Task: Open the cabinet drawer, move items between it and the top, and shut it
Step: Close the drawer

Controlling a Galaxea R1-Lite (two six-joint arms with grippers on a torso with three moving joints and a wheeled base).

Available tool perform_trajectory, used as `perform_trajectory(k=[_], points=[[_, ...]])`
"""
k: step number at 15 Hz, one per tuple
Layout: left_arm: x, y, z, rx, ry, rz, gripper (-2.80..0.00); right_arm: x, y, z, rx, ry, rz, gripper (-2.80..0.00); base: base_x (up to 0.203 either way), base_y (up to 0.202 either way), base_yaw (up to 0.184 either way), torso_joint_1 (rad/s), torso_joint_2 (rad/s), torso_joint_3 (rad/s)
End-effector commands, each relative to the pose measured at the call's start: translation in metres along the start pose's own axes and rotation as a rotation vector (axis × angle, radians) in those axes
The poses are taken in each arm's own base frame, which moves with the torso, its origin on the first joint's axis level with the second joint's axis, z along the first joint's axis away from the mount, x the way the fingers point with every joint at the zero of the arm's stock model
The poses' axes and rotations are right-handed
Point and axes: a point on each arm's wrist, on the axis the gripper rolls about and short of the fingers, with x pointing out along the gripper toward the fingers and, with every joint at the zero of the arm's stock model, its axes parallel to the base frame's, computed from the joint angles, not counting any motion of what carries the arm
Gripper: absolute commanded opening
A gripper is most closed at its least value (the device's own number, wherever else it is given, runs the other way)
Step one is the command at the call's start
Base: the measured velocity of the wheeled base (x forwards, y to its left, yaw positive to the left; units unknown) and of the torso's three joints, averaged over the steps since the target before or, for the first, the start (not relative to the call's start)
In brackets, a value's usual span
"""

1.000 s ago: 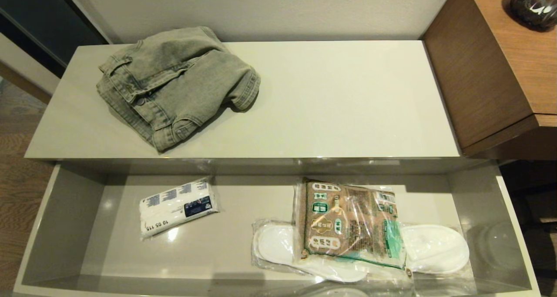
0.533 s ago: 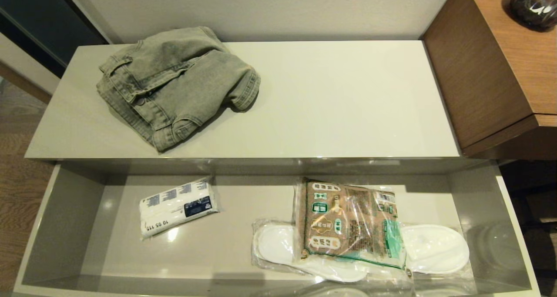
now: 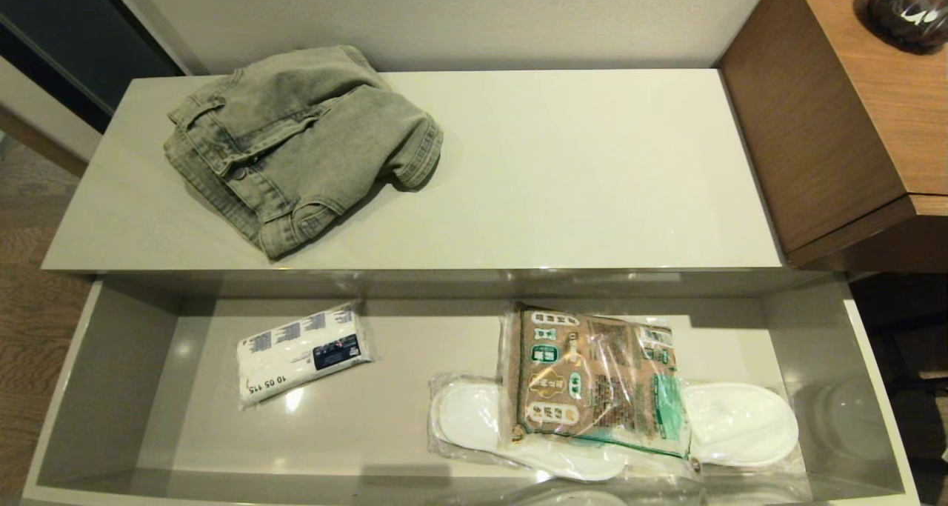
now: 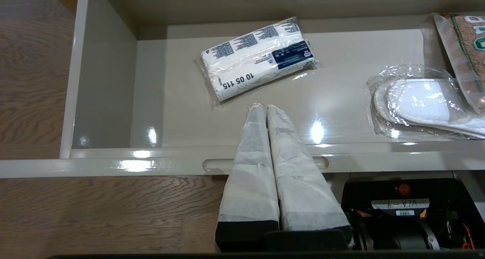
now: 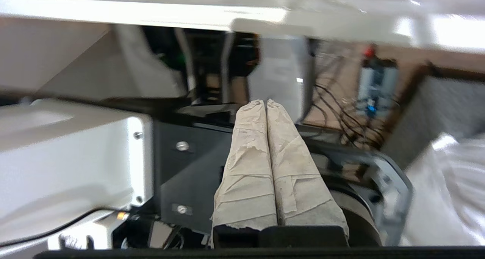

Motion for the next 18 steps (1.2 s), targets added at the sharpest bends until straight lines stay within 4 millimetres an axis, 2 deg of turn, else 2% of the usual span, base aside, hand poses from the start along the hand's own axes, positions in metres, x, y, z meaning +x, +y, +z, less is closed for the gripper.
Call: perform_trajectory(k=[1, 5, 8, 11, 16, 18], points=[[0.000, 0.000, 0.000, 0.000, 0.002, 0.000, -2.80, 0.006, 0.003, 0.003, -0.033, 0.067, 0.026, -2.80, 0.000, 0.000, 0.000, 0.000, 0.00, 0.000], [0.000, 0.000, 0.000, 0.000, 0.003, 0.000, -2.80, 0.024, 0.002, 0.013, -0.018, 0.212, 0.017, -2.80, 0.000, 0.000, 0.000, 0.000, 0.00, 0.000], [0.000, 0.000, 0.000, 0.000, 0.002, 0.001, -2.80, 0.028, 0.003, 0.012, -0.028, 0.255, 0.019, -2.80, 0.000, 0.000, 0.000, 0.000, 0.00, 0.000], [0.000, 0.000, 0.000, 0.000, 0.002, 0.001, -2.80, 0.043, 0.002, 0.016, -0.001, 0.363, 0.006, -2.80, 0.000, 0.000, 0.000, 0.000, 0.00, 0.000], [0.000, 0.000, 0.000, 0.000, 0.002, 0.001, -2.80, 0.047, 0.002, 0.017, 0.000, 0.393, -0.004, -2.80, 0.000, 0.000, 0.000, 0.000, 0.00, 0.000], [0.000, 0.000, 0.000, 0.000, 0.002, 0.001, -2.80, 0.058, 0.001, 0.019, 0.017, 0.437, -0.026, -2.80, 0.000, 0.000, 0.000, 0.000, 0.00, 0.000]])
